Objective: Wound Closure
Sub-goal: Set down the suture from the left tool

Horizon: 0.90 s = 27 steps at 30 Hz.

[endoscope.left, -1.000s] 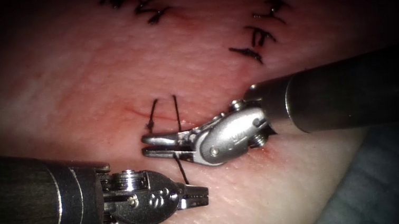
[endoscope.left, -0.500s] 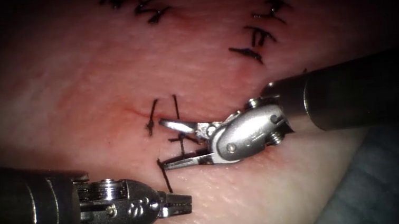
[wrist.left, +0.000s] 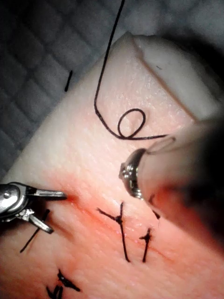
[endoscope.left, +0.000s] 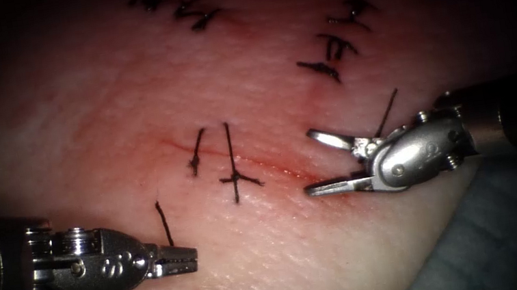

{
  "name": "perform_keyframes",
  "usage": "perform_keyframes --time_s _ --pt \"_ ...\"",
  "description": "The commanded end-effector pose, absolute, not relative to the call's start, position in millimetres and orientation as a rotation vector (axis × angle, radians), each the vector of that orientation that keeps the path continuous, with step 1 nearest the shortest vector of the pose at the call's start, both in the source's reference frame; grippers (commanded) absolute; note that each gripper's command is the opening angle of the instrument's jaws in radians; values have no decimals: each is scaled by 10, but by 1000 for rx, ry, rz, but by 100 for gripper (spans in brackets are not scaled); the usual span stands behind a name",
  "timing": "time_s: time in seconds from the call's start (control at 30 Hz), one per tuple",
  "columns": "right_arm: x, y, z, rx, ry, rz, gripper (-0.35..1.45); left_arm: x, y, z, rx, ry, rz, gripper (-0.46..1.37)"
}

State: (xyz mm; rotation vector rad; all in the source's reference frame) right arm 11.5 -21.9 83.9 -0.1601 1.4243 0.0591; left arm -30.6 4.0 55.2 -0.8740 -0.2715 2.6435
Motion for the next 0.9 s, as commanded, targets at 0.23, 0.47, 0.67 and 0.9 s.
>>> perform_keyframes --time_s 0.23,0.47,0.67,0.9 --pt "84 -222 841 -176 1386 82 143 -271 59 589 -896 -192 2597 -35" --pt "79 -223 841 -174 1382 90 140 -251 63 628 -922 -124 2545 -35" --pt "78 -224 840 -167 1385 101 139 -247 50 659 -969 -158 2454 -35" --pt "75 -225 840 -163 1385 105 138 -242 41 688 -992 -184 2397 -7"
